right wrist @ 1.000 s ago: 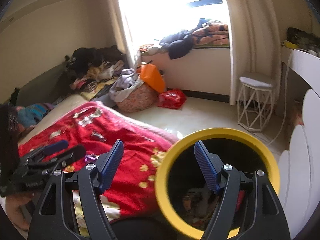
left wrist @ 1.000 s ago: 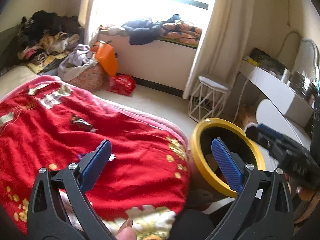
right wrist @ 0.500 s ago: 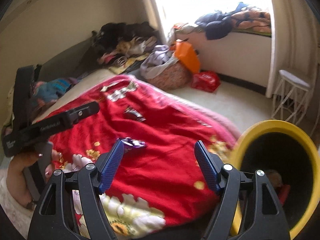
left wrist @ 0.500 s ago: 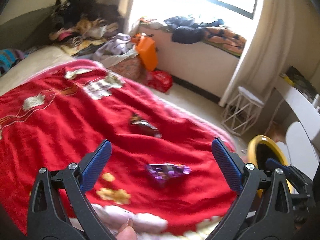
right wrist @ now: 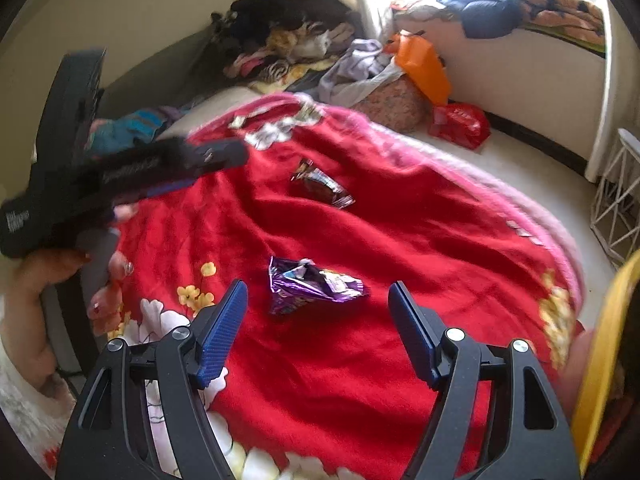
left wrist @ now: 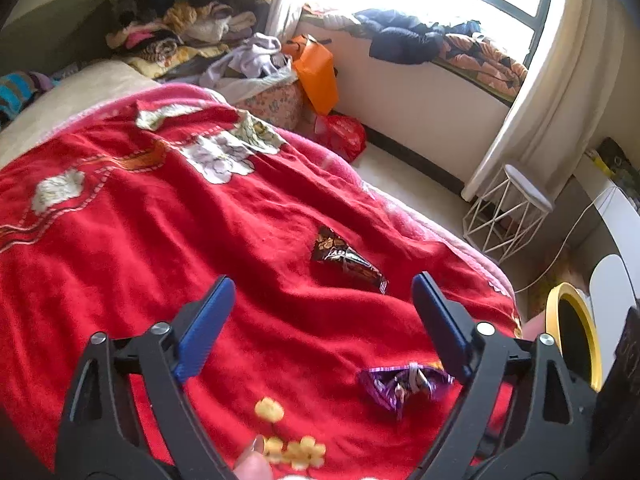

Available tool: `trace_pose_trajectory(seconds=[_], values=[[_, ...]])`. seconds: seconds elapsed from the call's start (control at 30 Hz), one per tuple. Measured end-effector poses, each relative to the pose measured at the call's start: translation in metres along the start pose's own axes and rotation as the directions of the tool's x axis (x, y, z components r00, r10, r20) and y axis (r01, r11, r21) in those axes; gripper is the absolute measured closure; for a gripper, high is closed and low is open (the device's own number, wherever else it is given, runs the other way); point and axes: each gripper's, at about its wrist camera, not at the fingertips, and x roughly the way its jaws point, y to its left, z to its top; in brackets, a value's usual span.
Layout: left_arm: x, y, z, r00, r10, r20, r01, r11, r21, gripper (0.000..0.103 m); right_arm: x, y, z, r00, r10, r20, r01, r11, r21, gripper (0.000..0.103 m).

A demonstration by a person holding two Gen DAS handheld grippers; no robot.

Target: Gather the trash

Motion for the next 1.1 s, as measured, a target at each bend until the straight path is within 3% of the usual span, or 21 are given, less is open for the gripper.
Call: trace_pose_trajectory(seconds=[0.23,0.37,0.5,0.53,0.67,0.77,0.87,1.1], values=[[0.031,0.002,0.006,0.998,-0.037,-0.059,0.036,0.999,-0.029,0.033,0.025,0.001,0.005,1.0,0.004,-0.026,-0.003,1.0,0.012,0.033],[0.047,-0.002,0.009,0.996,-0.041,-0.085,0.038,0.999,-0.031,0.035,0.036,-0.003,0.003,0.999,0.002,-0.054,-0.001,1.0,0.029,0.052],[0.064,-0.002,0.009,0.991,-0.038,-0.124,0.033,0.999,-0.043,0.04,0.031,-0.006,-0.001,0.999,0.017,-0.039,-0.015,0.999,0.039,0.064],[0.068,-0.002,0.008,0.99,-0.038,-0.133,0.031,0.998,-0.055,0.041,0.028,-0.006,-0.003,0.999,0.02,-0.034,-0.019,0.999,0.036,0.08],[0.08,0.001,0.004,0.987,-0.037,-0.155,0.023,0.995,-0.094,0.048,0.012,-0.005,-0.011,1.0,0.009,-0.016,-0.009,1.0,0.013,0.09],[0.085,0.0,0.001,0.986,-0.021,-0.167,0.005,0.996,-0.094,0.061,0.001,-0.007,-0.016,1.0,0.005,-0.004,-0.005,1.0,0.024,0.092],[0.084,0.0,-0.001,0.985,-0.022,-0.172,0.004,0.994,-0.107,0.092,-0.012,-0.011,-0.02,1.0,0.008,0.019,-0.009,0.999,0.047,0.093],[0.071,-0.002,-0.006,0.987,-0.073,-0.143,0.058,0.993,-0.105,0.103,-0.037,-0.022,-0.026,0.998,0.009,0.065,-0.016,0.995,0.094,0.094]])
